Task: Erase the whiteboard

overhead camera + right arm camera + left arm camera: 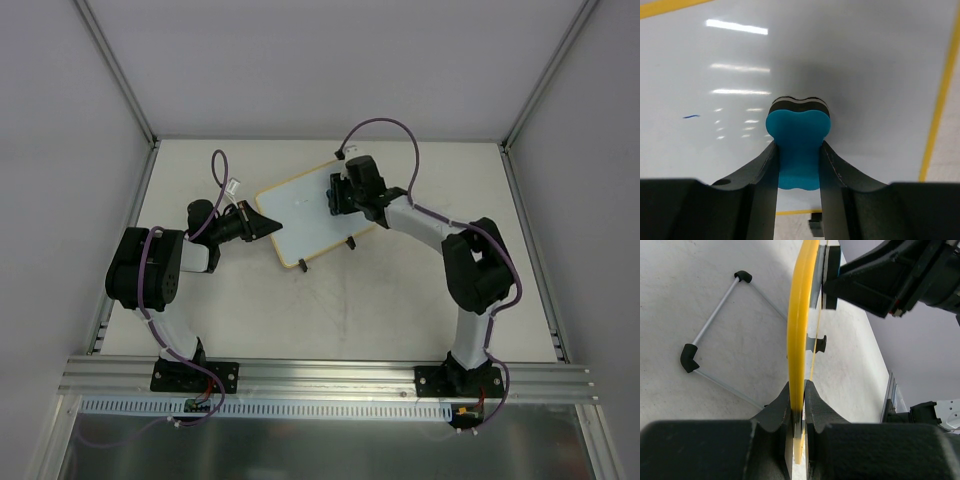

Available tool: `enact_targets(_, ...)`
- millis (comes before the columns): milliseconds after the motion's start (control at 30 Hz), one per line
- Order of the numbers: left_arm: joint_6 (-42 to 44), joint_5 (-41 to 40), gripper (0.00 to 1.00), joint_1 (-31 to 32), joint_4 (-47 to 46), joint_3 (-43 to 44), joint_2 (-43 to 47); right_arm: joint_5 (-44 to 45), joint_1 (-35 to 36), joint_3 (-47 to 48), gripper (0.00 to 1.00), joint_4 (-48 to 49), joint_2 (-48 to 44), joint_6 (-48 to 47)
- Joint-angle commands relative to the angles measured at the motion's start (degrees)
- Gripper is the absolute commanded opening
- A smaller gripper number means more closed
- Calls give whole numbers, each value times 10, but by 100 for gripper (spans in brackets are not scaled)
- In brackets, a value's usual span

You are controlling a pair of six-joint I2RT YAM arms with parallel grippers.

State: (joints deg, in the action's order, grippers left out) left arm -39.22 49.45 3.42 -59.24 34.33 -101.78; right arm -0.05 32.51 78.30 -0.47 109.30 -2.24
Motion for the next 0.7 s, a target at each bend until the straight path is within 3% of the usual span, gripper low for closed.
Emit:
enact_targets(0,43,-98,0,-10,36,-5,-6,-11,58,19,0,-19,1,-7)
enact_targets(367,44,-97,0,-10,36,-5,-5,-5,168,84,0,-40,42,-7)
enact_targets(667,44,-97,0,-10,35,-5,-6,25,140,108,0,-64,50,0)
